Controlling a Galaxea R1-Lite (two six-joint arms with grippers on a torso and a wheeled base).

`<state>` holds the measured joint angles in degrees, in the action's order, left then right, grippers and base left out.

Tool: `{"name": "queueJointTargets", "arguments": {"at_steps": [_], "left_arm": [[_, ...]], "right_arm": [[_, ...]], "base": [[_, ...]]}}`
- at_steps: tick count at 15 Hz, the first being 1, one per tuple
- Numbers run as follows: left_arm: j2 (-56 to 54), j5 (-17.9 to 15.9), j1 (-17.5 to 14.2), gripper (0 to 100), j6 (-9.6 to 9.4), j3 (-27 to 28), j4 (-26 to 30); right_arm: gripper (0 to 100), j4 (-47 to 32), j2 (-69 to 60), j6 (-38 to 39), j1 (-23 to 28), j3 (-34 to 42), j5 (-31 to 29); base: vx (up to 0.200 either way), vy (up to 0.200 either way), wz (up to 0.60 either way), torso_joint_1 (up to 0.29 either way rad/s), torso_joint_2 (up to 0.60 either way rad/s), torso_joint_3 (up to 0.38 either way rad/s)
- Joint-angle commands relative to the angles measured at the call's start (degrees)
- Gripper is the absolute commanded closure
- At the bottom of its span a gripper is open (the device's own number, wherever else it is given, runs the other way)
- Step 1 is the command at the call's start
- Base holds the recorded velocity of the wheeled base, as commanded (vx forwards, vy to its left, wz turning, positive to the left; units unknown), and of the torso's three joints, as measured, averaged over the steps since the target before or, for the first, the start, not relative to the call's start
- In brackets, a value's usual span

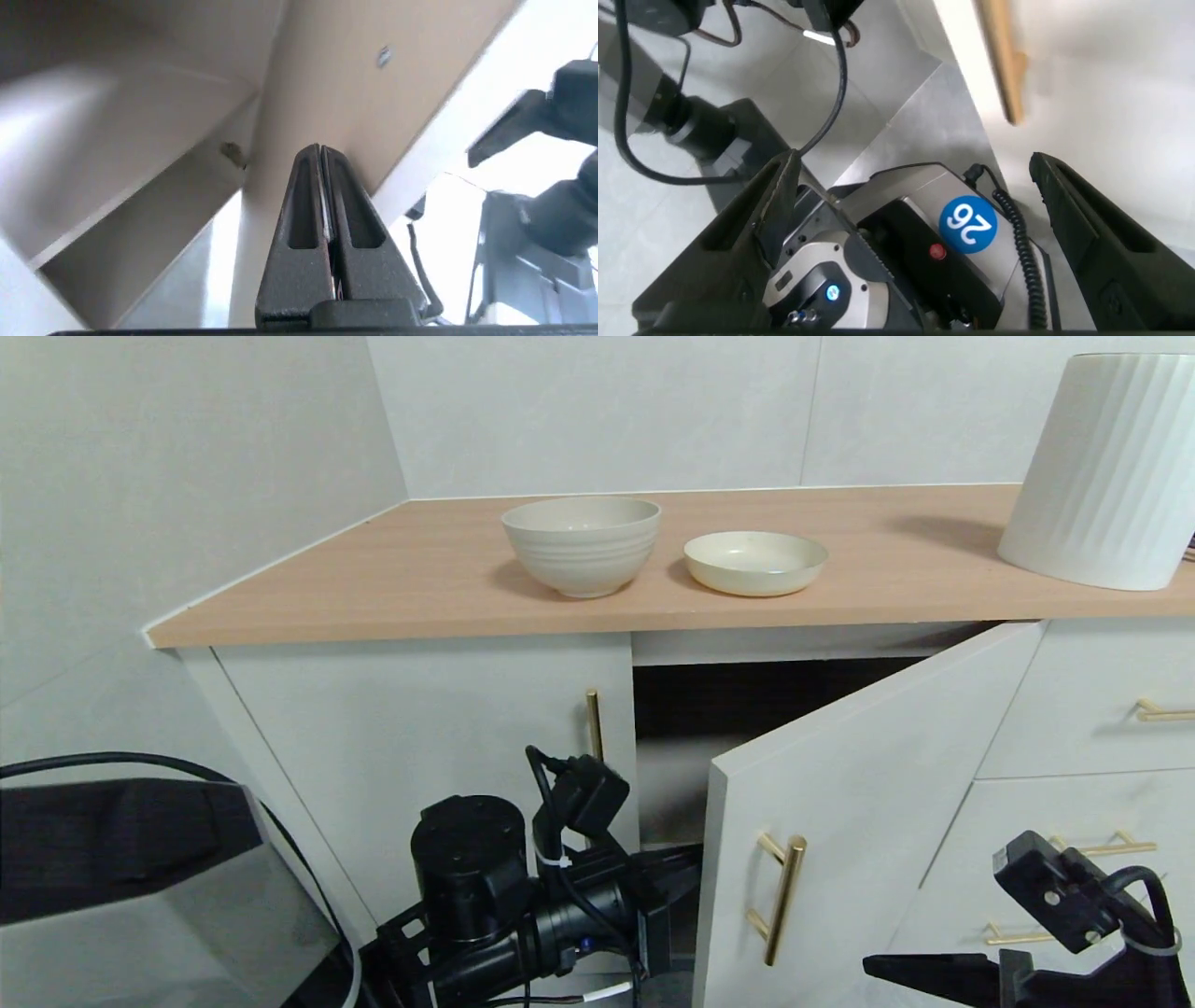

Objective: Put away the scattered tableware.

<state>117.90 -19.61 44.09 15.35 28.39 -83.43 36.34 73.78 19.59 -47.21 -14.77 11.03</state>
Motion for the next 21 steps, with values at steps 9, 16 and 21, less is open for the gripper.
{"name": "queueJointTargets", "arguments": {"at_steps": [9,16,21], "left_arm": [[2.16,0.45,0.82,100,0.03,7.29,2.84],[5.15,0.54,0.82,100,0.03,9.31,2.49],[9.81,0.54,0.12,100,0.03,16.43,3.01]], "right_arm": [[0,0.05,0.14,0.01,-0.07,0.10,0.04],[0,-0.04,0.14,-0.61,-0.16,0.54,0.04],[0,-0.04,-0.04,-0.78,-0.07,0.54,0.04]], "base": [[0.000,0.000,0.00,0.000,0.00,0.000],[-0.171,0.000,0.00,0.006,0.00,0.002],[0.000,0.000,0.00,0.000,0.00,0.000]]}}
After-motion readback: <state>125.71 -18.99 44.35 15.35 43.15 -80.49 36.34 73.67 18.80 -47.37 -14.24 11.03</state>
